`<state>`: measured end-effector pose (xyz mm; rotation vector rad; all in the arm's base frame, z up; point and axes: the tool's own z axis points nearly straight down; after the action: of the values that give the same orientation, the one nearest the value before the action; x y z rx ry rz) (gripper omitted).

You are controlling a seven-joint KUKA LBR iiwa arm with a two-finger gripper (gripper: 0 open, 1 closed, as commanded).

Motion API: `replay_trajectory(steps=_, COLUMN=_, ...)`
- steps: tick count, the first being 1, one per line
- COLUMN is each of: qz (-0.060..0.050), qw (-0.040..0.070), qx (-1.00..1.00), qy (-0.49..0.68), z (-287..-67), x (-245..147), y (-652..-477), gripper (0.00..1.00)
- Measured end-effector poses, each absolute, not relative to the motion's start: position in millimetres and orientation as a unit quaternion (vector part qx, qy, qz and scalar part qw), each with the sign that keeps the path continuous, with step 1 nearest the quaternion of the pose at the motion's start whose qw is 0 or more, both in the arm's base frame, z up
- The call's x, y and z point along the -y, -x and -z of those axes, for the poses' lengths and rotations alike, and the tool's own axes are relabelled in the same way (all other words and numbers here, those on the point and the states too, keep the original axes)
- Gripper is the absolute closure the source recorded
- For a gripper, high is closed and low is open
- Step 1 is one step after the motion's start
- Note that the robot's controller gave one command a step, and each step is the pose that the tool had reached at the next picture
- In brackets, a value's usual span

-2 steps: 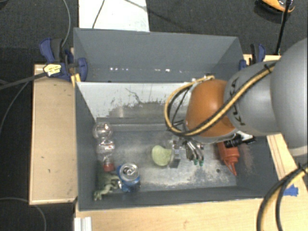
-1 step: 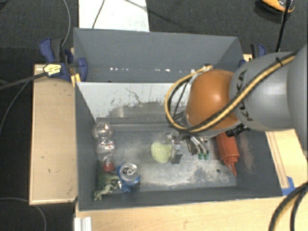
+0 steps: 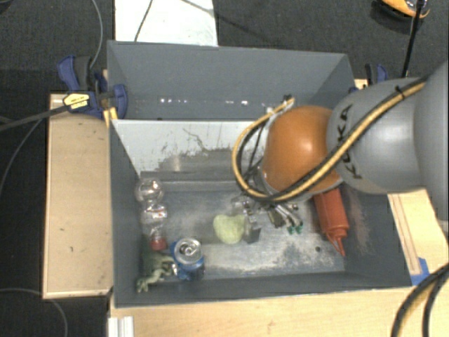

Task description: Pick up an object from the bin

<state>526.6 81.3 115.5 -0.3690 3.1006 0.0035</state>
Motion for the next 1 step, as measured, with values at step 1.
replay_trajectory(steps=1, qz=-0.002, qw=-0.001, qx=-0.997, qy=0.083, z=-130.9, x=-83.7, y=-523.6, gripper=1.00)
